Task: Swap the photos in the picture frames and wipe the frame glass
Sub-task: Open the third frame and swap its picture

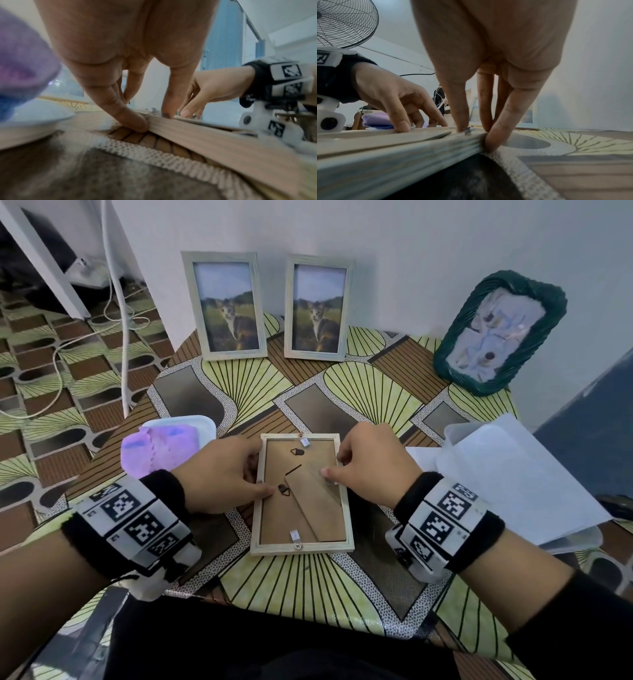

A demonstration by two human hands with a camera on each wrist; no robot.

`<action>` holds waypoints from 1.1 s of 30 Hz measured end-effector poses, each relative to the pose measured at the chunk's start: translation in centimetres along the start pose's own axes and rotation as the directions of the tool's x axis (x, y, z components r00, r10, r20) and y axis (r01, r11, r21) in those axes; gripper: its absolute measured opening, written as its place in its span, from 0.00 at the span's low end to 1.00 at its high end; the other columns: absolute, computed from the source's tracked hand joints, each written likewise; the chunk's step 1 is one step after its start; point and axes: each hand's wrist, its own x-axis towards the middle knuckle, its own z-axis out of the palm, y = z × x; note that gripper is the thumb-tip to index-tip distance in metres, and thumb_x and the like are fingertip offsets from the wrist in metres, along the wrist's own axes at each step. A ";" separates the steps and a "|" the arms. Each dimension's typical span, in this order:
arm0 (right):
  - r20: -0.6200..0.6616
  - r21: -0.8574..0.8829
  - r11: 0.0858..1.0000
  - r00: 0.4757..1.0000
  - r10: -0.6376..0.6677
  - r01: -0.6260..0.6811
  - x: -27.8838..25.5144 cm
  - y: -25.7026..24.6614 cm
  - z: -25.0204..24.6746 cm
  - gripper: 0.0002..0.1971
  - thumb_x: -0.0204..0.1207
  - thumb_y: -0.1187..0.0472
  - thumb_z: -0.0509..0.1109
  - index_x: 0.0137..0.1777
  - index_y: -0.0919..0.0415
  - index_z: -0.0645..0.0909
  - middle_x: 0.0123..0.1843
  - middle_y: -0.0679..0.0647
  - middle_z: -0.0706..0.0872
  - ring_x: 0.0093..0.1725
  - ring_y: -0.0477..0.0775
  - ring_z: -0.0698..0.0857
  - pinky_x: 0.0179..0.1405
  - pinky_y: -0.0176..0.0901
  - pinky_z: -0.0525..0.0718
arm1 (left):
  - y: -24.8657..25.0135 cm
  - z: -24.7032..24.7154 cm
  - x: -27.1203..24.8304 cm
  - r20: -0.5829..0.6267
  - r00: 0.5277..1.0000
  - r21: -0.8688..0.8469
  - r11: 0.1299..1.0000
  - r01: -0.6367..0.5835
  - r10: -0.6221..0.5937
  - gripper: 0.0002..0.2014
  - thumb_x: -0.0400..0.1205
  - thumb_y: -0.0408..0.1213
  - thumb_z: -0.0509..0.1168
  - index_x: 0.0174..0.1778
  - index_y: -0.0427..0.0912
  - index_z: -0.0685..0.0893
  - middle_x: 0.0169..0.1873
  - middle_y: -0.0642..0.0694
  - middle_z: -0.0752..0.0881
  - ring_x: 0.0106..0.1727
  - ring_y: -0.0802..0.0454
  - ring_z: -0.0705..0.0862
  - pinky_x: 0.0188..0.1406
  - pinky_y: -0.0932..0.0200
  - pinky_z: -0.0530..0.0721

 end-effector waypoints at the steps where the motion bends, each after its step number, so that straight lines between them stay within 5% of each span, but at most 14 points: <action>1: -0.012 -0.016 1.000 1.000 0.009 -0.009 0.0 -0.1 0.1 0.17 0.69 0.48 0.80 0.31 0.61 0.82 0.32 0.54 0.82 0.37 0.54 0.81 0.33 0.39 0.72 | -0.1 0.1 0.1 0.004 1.000 -0.021 1.000 0.010 -0.010 0.16 0.72 0.44 0.77 0.53 0.48 0.83 0.36 0.55 0.82 0.37 0.62 0.81 0.32 0.73 0.74; 3: -0.036 -0.032 0.999 0.999 0.029 -0.031 0.1 -0.3 0.4 0.16 0.68 0.52 0.80 0.29 0.59 0.77 0.31 0.54 0.81 0.37 0.56 0.82 0.30 0.37 0.71 | -0.4 0.1 0.1 0.019 0.999 -0.089 0.996 0.028 -0.027 0.19 0.71 0.39 0.78 0.57 0.45 0.83 0.39 0.53 0.84 0.38 0.59 0.84 0.37 0.69 0.81; 6: -0.055 -0.030 0.998 0.997 0.052 -0.054 0.2 -0.4 0.7 0.13 0.67 0.55 0.80 0.32 0.57 0.77 0.34 0.54 0.82 0.39 0.56 0.84 0.31 0.37 0.72 | -1.0 -0.2 0.1 0.081 0.996 -0.188 0.981 0.040 -0.025 0.20 0.71 0.37 0.79 0.58 0.42 0.84 0.40 0.49 0.86 0.39 0.52 0.87 0.48 0.49 0.88; 11: 0.010 0.031 0.994 0.995 0.101 -0.101 0.2 -0.3 0.0 0.13 0.58 0.55 0.87 0.38 0.60 0.89 0.39 0.53 0.88 0.42 0.53 0.85 0.40 0.44 0.87 | -1.2 0.1 0.1 0.060 0.998 -0.201 0.979 0.046 -0.035 0.21 0.71 0.37 0.80 0.59 0.45 0.85 0.39 0.52 0.86 0.38 0.55 0.87 0.48 0.50 0.89; 18: 0.071 0.117 0.992 0.997 0.027 -0.036 -1.0 0.6 -0.8 0.18 0.63 0.56 0.86 0.53 0.59 0.92 0.44 0.50 0.91 0.47 0.49 0.88 0.55 0.46 0.87 | -0.6 -0.3 -0.2 0.089 0.996 -0.202 0.978 0.045 -0.028 0.18 0.72 0.37 0.78 0.58 0.49 0.85 0.43 0.50 0.89 0.40 0.53 0.87 0.51 0.52 0.88; 22: 0.092 0.126 0.992 0.995 -0.028 0.016 -2.5 1.1 -1.1 0.25 0.64 0.45 0.84 0.59 0.57 0.88 0.48 0.49 0.89 0.45 0.47 0.85 0.51 0.43 0.85 | -0.2 -1.0 -0.2 0.125 0.992 -0.138 0.990 0.029 -0.012 0.16 0.75 0.42 0.76 0.58 0.46 0.85 0.43 0.48 0.90 0.40 0.51 0.87 0.51 0.51 0.86; 25: 0.102 0.035 0.999 0.994 -0.026 0.022 -4.3 1.4 -1.3 0.21 0.65 0.38 0.80 0.43 0.54 0.85 0.40 0.48 0.87 0.41 0.47 0.83 0.41 0.43 0.80 | -0.1 -2.2 0.5 0.105 0.994 -0.138 0.989 0.051 -0.036 0.19 0.77 0.47 0.74 0.63 0.47 0.85 0.40 0.50 0.88 0.39 0.58 0.85 0.48 0.59 0.82; 29: 0.199 0.013 1.000 0.980 -0.029 0.027 -6.8 1.5 -1.2 0.21 0.65 0.37 0.79 0.34 0.56 0.84 0.31 0.48 0.86 0.33 0.43 0.83 0.36 0.44 0.84 | 0.4 -3.3 2.0 0.097 0.995 -0.016 0.999 0.036 -0.034 0.30 0.79 0.52 0.70 0.77 0.49 0.74 0.69 0.49 0.80 0.68 0.53 0.78 0.72 0.54 0.73; 33: 0.256 0.037 0.994 0.960 -0.109 0.104 -8.1 1.1 -0.8 0.23 0.59 0.35 0.82 0.31 0.53 0.79 0.30 0.48 0.84 0.31 0.44 0.82 0.31 0.46 0.81 | 1.3 -2.6 3.2 0.200 0.980 0.130 0.991 -0.034 0.007 0.29 0.83 0.51 0.65 0.79 0.46 0.71 0.75 0.48 0.75 0.74 0.50 0.73 0.76 0.52 0.69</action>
